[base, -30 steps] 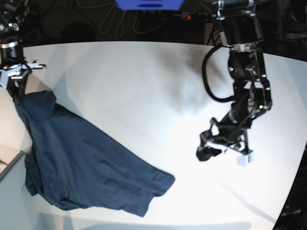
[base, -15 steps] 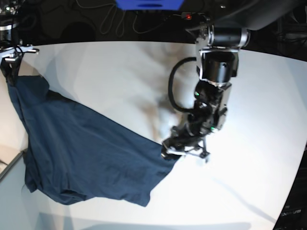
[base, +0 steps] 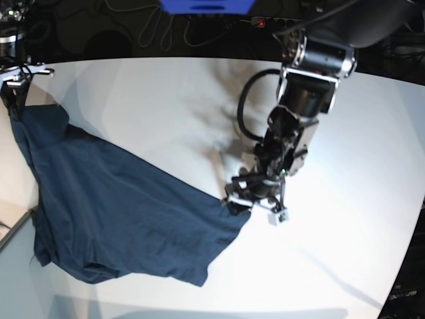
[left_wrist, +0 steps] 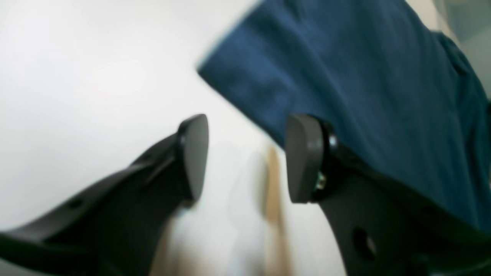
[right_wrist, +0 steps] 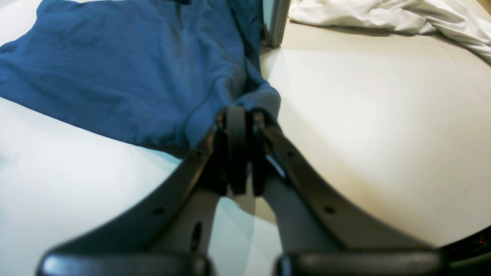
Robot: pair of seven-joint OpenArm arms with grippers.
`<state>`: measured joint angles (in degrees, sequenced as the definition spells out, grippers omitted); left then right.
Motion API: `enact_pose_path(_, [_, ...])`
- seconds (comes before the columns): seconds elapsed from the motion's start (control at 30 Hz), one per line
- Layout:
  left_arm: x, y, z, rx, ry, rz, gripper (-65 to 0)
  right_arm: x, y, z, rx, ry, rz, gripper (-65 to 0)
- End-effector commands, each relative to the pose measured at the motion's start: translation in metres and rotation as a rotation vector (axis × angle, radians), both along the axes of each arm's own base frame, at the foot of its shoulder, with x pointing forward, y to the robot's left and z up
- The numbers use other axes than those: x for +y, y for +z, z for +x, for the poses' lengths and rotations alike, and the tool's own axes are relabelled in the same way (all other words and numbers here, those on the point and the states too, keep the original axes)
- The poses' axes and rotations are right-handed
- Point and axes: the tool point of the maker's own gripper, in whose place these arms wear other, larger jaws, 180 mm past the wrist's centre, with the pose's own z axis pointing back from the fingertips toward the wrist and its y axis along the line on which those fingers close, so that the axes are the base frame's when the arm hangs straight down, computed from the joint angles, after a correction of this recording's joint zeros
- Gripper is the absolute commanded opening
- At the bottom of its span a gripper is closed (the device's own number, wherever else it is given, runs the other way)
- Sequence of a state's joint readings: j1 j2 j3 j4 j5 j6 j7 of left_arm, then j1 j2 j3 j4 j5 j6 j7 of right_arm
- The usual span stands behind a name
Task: Layout the t-shirt on the table in an organized manner, then fold the t-shirt properly
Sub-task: 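Release with the left gripper and grasp the shirt hem corner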
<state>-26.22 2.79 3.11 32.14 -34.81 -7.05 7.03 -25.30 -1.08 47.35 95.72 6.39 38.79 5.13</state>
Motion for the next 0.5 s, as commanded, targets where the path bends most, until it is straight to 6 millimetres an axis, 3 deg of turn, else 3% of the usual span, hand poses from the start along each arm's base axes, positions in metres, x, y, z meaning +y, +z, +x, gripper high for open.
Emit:
enact_pose_path(0.0, [-0.003,0.032,0.028,-0.087,0.009,-0.020,-33.4,0.001,0.014,0.004,-0.050,0.025,-0.010,-65.0])
enact_pose_path(0.13, [0.012,0.032,0.044,-0.102,0.071,0.007,-33.4,0.001,0.014,0.004,-0.049,0.025,-0.011,-65.0])
enact_pose_path(0.47, [0.009,0.028,0.049,-0.124,0.052,0.086,-33.4,0.001,0.015,0.005,-0.052,0.027,-0.014,-65.0])
